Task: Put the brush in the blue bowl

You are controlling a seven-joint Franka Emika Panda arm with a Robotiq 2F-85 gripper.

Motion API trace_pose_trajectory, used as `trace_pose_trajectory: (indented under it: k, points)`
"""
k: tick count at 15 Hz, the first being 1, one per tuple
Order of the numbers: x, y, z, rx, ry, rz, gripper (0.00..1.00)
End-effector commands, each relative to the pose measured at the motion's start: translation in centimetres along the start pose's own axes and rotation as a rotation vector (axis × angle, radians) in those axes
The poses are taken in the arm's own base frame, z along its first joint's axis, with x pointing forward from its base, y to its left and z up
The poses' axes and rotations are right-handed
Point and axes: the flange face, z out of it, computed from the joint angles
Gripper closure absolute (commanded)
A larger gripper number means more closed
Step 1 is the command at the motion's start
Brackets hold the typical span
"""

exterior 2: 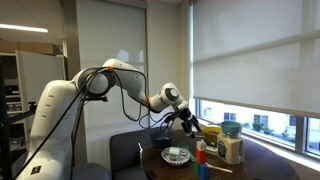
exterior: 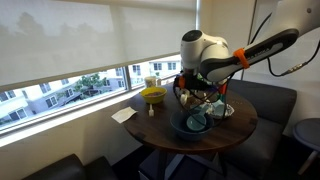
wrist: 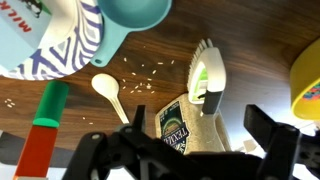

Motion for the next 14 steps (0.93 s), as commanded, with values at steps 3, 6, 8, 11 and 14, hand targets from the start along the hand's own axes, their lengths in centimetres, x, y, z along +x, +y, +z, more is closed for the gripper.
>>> trace_pose_trajectory:
  k: [3, 6, 8, 11, 14]
  points:
    - [0.2, -2.2, 1.8, 0.102, 0.007, 0.027, 0.0]
    - [0.6, -2.4, 3.3, 0.111, 0.006, -0.019, 0.0]
    - [0.8, -2.4, 4.4, 0.107, 0.011, -0.047, 0.0]
    - [1.1, -2.5, 5.5, 0.101, 0.006, -0.071, 0.02]
    - [1.1, -2.4, 6.3, 0.087, 0.004, -0.108, 0.33]
